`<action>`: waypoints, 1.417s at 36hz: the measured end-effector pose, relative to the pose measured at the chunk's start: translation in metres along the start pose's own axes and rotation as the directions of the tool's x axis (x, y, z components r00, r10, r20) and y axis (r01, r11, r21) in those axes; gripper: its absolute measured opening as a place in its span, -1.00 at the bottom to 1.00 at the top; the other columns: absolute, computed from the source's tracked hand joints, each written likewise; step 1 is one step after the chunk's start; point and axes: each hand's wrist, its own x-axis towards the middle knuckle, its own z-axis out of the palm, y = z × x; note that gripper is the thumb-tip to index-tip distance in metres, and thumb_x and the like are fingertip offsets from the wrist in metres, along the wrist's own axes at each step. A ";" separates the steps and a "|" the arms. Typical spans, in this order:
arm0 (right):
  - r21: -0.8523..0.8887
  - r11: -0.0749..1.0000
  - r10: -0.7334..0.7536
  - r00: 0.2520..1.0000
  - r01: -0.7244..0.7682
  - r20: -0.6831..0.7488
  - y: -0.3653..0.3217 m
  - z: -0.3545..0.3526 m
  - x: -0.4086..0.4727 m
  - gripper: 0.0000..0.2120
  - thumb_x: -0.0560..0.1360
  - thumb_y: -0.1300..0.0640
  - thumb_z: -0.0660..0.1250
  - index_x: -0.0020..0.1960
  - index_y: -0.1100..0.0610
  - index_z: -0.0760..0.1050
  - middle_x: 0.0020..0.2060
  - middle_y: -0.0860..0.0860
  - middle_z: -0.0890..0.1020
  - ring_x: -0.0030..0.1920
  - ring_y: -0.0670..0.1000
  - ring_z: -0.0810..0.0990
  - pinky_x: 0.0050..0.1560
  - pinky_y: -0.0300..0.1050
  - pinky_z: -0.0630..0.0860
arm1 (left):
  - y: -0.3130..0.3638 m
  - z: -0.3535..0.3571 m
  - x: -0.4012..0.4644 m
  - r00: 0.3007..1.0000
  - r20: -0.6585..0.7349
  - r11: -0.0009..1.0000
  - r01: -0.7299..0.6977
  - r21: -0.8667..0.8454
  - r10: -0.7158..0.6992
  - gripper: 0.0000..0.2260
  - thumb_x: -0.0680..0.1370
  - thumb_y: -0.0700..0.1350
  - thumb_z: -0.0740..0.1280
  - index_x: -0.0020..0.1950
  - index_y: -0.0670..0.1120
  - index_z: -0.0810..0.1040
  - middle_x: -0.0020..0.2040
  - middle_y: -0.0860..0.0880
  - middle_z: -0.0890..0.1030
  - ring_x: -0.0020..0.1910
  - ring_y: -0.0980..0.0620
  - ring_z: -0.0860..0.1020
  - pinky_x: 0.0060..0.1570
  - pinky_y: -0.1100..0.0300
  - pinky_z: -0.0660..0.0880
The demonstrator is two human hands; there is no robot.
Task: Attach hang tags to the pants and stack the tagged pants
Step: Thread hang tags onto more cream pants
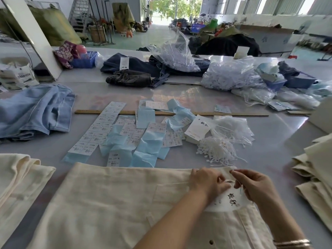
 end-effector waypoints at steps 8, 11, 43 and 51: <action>-0.318 0.942 -0.096 0.994 0.108 0.053 0.007 0.012 -0.009 -0.83 0.43 0.12 0.47 -0.33 -0.04 0.65 -0.59 -0.05 0.54 -0.55 -0.13 0.45 -0.45 -0.27 0.36 | -0.004 -0.012 -0.012 0.978 -0.173 0.953 0.063 -0.296 -0.118 -0.76 0.56 0.05 0.26 -0.01 -0.05 0.65 -0.08 -0.03 0.68 -0.07 -0.02 0.60 0.08 0.10 0.42; -0.475 0.867 -0.172 0.985 0.150 -0.005 0.008 0.021 -0.010 -0.78 0.40 0.05 0.48 -0.37 -0.17 0.58 -0.53 -0.20 0.58 -0.43 -0.21 0.54 -0.41 -0.27 0.35 | -0.004 -0.019 -0.022 0.951 -0.289 0.931 -0.005 -0.366 -0.109 -0.81 0.56 0.00 0.29 -0.05 -0.07 0.63 -0.12 -0.03 0.67 -0.12 -0.01 0.59 0.02 0.09 0.47; -0.166 0.929 -0.352 0.928 0.331 -0.119 0.036 0.062 -0.043 -0.69 0.43 0.28 0.44 -0.17 -0.17 0.62 -0.29 -0.21 0.68 -0.24 -0.18 0.63 -0.24 -0.25 0.52 | -0.027 -0.042 -0.057 0.986 0.041 0.463 0.111 -0.879 -0.159 -0.89 0.55 -0.25 0.35 0.00 -0.09 0.64 -0.12 -0.12 0.62 -0.10 0.01 0.59 0.04 0.09 0.56; -0.458 0.720 -0.561 0.826 0.521 0.056 0.029 0.063 -0.045 -0.74 0.37 0.42 0.42 -0.14 0.07 0.64 -0.25 -0.28 0.59 -0.19 -0.35 0.53 -0.24 -0.53 0.35 | -0.027 -0.032 -0.057 0.956 -0.075 0.517 0.085 -0.852 -0.283 -0.92 0.54 -0.20 0.39 -0.10 -0.02 0.63 -0.22 0.04 0.63 -0.25 0.20 0.59 -0.21 0.31 0.56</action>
